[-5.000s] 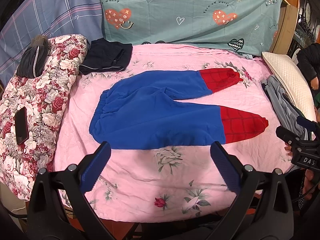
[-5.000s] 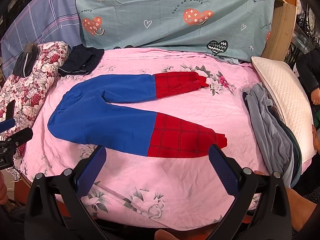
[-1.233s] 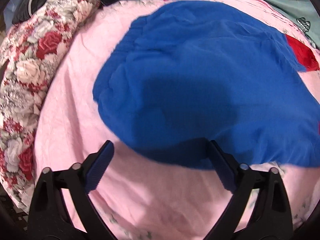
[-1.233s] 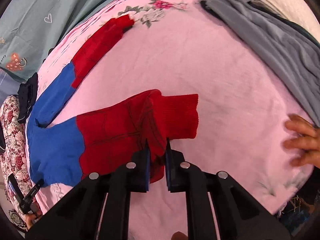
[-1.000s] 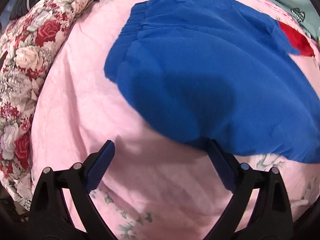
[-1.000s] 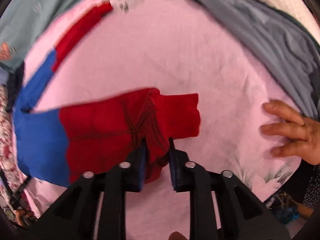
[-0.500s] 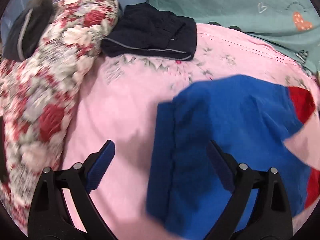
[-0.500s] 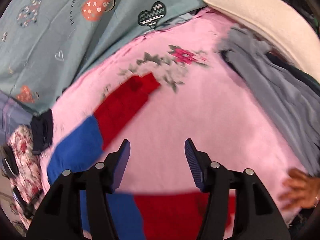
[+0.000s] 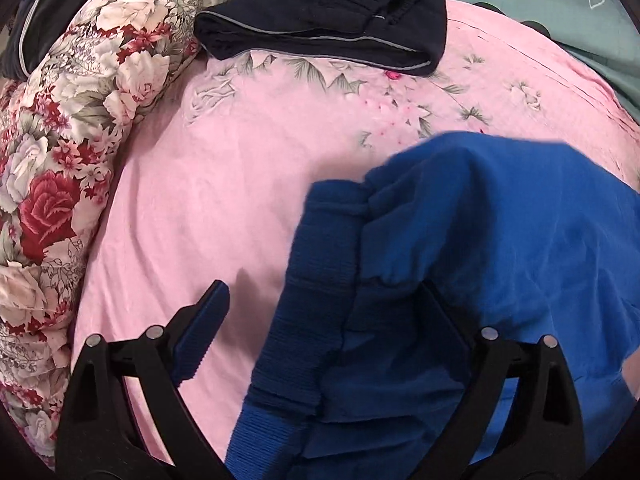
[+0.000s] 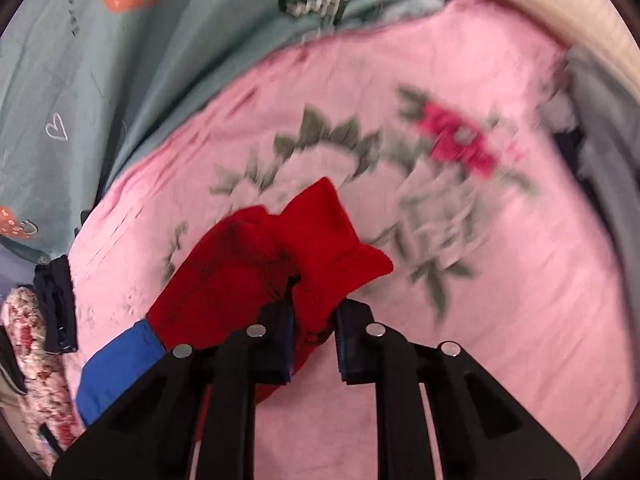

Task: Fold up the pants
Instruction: 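Grasp the blue waistband with the left tool while the right tool holds the cuff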

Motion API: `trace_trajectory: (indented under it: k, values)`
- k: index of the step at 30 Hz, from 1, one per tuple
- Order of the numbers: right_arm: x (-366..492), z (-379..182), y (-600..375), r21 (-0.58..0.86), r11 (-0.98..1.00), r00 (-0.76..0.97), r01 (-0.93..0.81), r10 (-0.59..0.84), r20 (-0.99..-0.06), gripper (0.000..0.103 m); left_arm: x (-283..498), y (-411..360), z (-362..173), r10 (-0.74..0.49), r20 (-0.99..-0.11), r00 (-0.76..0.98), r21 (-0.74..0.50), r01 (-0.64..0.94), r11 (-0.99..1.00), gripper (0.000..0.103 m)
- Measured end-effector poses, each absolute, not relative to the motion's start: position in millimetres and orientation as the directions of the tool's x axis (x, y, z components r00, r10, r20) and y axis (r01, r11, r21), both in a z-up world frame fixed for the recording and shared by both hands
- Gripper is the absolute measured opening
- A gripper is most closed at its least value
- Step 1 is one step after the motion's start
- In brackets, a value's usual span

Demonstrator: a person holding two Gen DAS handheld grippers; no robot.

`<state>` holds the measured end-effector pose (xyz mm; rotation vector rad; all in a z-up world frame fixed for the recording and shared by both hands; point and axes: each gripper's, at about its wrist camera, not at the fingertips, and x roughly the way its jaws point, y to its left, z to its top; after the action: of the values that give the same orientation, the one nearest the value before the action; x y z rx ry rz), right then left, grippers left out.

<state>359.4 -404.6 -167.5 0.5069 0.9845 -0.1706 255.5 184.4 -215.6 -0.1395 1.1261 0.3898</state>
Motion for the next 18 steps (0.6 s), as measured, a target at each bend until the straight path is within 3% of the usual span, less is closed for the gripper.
trace_trajectory:
  k: [2, 5, 8, 11, 12, 15, 18]
  values:
    - [356, -181, -420, 0.295, 0.867, 0.518, 0.402, 0.05, -0.854, 0.016, 254, 186, -219, 0.213, -0.901, 0.378, 0.059, -0.378, 0.924, 0.101]
    - [355, -207, -425, 0.325, 0.859, 0.463, 0.397, 0.119, -0.879, 0.024, 255, 184, -220, 0.215, -0.895, 0.391, 0.062, -0.368, 0.928, 0.101]
    - [347, -184, -430, 0.211, 0.859, 0.406, 0.467, 0.004, -0.914, 0.051, 255, 188, -208, 0.189, -0.902, 0.388, 0.051, -0.338, 0.94, 0.101]
    - [319, -147, -429, 0.33, 0.783, 0.511, 0.527, 0.019, -0.86, 0.051, 246, 202, -176, 0.19, -0.858, 0.478, 0.017, -0.342, 0.94, 0.101]
    - [322, -133, -408, 0.396, 0.819, 0.559, 0.417, 0.112, -0.821, 0.051, 247, 208, -170, 0.188, -0.852, 0.489, 0.008, -0.346, 0.938, 0.101]
    - [347, -117, -323, 0.352, 0.932, 0.513, 0.083, 0.263, -0.817, 0.051, 263, 231, -165, 0.147, -0.857, 0.493, -0.046, -0.358, 0.932, 0.099]
    - [365, -116, -223, 0.318, 0.903, 0.406, -0.289, 0.416, -0.814, 0.051, 291, 228, -172, 0.142, -0.871, 0.471, 0.001, -0.287, 0.958, 0.095]
